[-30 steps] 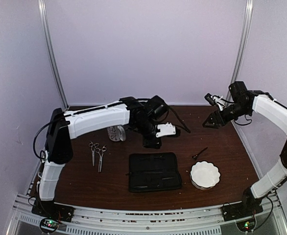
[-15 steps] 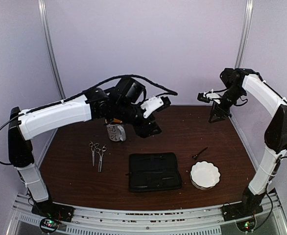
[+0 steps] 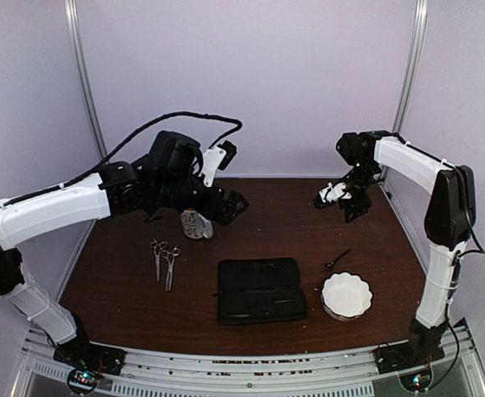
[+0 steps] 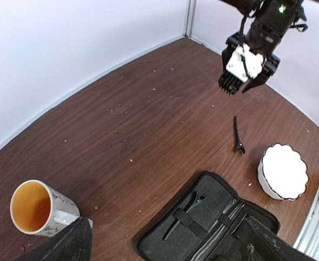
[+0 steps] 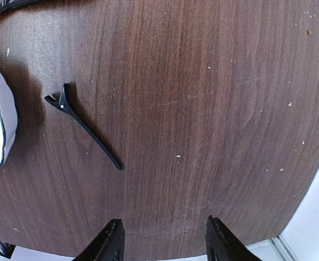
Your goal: Sort the hair-cutting tools
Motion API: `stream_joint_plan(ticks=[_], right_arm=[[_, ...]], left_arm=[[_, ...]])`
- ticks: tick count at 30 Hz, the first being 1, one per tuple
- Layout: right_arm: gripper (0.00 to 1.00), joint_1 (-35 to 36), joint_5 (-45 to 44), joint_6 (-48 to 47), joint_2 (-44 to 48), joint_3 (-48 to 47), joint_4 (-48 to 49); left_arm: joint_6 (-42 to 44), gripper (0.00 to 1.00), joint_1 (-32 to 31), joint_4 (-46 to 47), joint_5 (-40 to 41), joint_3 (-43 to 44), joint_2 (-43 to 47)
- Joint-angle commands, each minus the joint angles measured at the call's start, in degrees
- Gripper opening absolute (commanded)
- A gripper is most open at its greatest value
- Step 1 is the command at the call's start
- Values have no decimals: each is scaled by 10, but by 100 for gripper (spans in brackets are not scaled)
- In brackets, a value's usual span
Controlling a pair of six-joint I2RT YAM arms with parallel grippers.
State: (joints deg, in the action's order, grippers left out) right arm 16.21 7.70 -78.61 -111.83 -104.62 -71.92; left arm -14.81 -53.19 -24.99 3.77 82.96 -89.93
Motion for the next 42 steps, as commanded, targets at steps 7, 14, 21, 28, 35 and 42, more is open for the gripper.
stream_joint_plan(ticks=[7,14,21,28,35,42], right_arm=[[51,54,-79,-79,-25,95,72],[47,70,-108,-99,-34,162,104],[38,82,-136,-96,-55,188,110],[33,84,-132,-94,-61,178,111],[28,95,-155,-89,-76,160,89],[29,114,-171,-76,-80,157,63]], left_arm=[[-36,98,-2,71,106,-31,81],[-81,98,-2,-1,145,11,63],[-22,98,-2,-32,114,49,42],[3,98,-2,-36,82,60,28],[24,98,-2,-39,88,62,28],[44,98,-2,-55,102,65,32]])
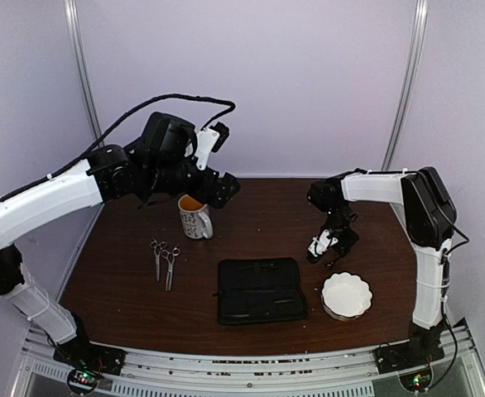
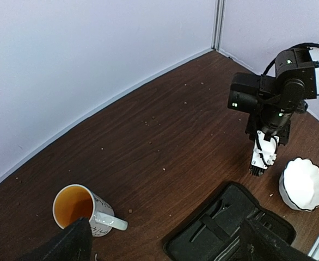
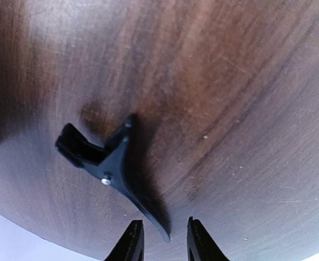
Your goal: Sort the hair-cutting tools
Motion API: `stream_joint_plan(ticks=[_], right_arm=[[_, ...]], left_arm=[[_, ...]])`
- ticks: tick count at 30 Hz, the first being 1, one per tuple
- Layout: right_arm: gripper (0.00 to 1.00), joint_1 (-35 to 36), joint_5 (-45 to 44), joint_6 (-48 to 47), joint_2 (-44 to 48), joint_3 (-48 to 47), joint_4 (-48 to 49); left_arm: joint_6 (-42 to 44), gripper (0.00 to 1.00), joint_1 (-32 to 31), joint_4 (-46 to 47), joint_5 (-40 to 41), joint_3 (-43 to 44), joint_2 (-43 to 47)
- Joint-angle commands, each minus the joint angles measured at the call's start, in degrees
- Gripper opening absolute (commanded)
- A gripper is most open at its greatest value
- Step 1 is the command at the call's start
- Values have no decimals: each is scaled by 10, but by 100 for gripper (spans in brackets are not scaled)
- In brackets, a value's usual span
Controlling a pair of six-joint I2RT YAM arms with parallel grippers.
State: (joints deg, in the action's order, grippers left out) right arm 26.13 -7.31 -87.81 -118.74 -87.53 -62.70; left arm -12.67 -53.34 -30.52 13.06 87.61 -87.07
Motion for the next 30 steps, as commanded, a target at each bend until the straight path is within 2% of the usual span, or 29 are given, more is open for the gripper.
stream_joint_plan(ticks=[1,6,17,19,21,23,30], right_arm=[[29,19,-17,21,-13,-17,-35],[27,45,-11,31,-12,-9,-34],[12,62,-6,71,-5,11,-16],[12,62,-1,79,3,24,-12],[19,63,-1,88,8,37,-3],[22,63,6,98,10,42,2],[8,61,21,135,17,24,-9]], left_arm=[[24,98,0,0,11,18,5],[27,98,0,-1,13,15,7],[34,98,0,-5,11,14,6],[37,98,0,-5,9,14,4],[39,98,0,-5,8,15,1],[42,98,0,-5,8,17,0],[44,98,0,-6,5,16,5]])
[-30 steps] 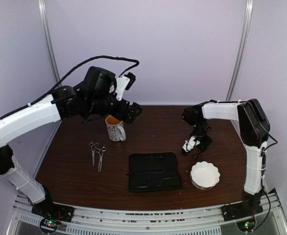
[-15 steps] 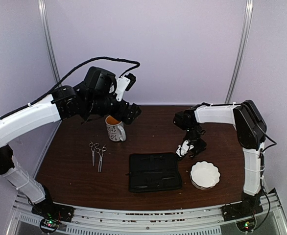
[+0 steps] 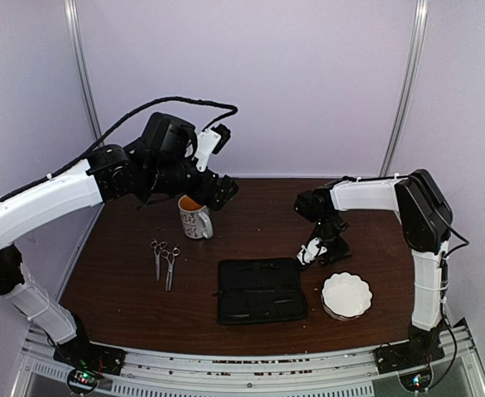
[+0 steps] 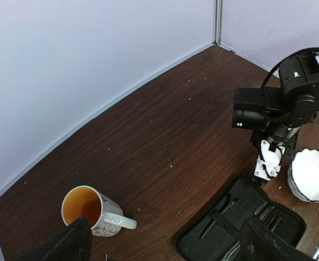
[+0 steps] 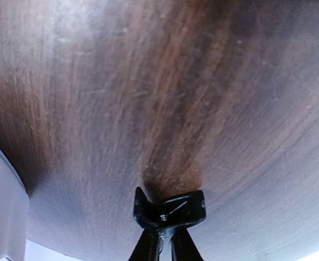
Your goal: Sort the hair-cutting tools
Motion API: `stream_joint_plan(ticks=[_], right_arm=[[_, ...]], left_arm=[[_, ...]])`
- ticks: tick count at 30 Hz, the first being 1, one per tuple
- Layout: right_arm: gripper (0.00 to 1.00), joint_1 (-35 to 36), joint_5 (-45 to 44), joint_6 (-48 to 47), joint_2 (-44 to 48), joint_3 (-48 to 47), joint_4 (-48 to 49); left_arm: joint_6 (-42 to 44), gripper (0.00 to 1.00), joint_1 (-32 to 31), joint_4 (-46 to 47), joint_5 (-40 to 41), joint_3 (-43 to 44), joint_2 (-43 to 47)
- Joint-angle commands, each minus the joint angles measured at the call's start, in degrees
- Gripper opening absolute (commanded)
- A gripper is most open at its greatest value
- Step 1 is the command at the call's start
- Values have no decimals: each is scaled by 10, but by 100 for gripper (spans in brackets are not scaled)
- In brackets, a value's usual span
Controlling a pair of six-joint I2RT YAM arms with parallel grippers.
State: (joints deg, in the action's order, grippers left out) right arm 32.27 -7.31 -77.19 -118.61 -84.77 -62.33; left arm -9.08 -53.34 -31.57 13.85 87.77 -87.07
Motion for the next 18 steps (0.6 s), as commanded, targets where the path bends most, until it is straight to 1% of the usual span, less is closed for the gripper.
stream_joint_plan(ticks=[1,5,11,13,18], right_arm=[[7,0,30,34,24,-8,-17],[4,2,71,69,54,-41,-30],[1,25,167,147,101,-84,-38],[1,39,189,165,114,-86,-36],[0,82,228,204,139,-94,-19]], left_arm=[[8,98,-1,5,-2,12,7],[10,98,0,5,16,0,19],[8,98,2,-8,84,-18,37],[-9,98,9,-26,101,-29,38],[-85,98,35,-99,80,-69,39]])
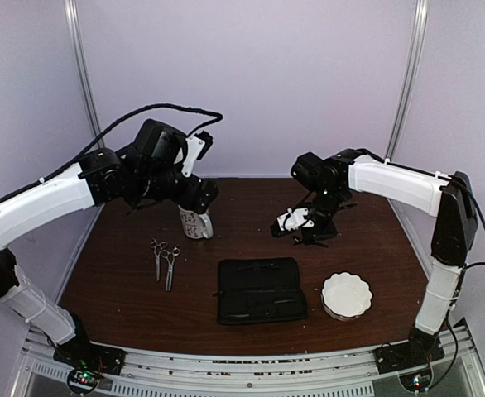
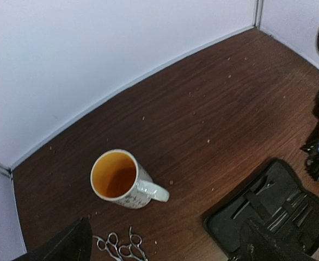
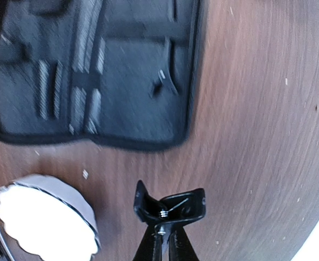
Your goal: Sort the hair-cutting tools
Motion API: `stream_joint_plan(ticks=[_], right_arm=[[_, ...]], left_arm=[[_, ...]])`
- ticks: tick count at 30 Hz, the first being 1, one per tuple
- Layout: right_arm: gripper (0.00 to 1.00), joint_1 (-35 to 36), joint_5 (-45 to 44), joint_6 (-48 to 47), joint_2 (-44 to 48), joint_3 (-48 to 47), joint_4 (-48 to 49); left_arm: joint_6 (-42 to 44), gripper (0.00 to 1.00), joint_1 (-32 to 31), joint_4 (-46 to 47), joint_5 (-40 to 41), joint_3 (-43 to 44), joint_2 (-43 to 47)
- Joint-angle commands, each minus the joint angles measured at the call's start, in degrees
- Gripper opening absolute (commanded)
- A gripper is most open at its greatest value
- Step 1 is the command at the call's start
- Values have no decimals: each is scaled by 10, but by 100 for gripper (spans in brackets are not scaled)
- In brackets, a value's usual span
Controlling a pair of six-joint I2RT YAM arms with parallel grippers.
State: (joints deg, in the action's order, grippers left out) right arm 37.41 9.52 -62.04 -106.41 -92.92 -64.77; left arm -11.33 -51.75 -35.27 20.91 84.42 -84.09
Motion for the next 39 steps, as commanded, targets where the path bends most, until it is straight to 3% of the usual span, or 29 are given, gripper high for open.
stream_joint_plan(ticks=[1,9,22,29,39], right_arm=[[0,40,74,64,20,-16,12],[0,124,186,160,-7,-66,75],[0,181,143,221,-104,-95,177],[0,186,135,220,-149,-125,182],[0,188,104,209,-186,-153,167]], left_arm=[[-80,97,24,-73,8,-47,12],[-184,96,56,-96,-15,-168,76],[-228,96,81,-81,-44,-275,142],[-255,92,88,-43,-100,-323,141],[-254,90,89,-33,-85,-330,138]])
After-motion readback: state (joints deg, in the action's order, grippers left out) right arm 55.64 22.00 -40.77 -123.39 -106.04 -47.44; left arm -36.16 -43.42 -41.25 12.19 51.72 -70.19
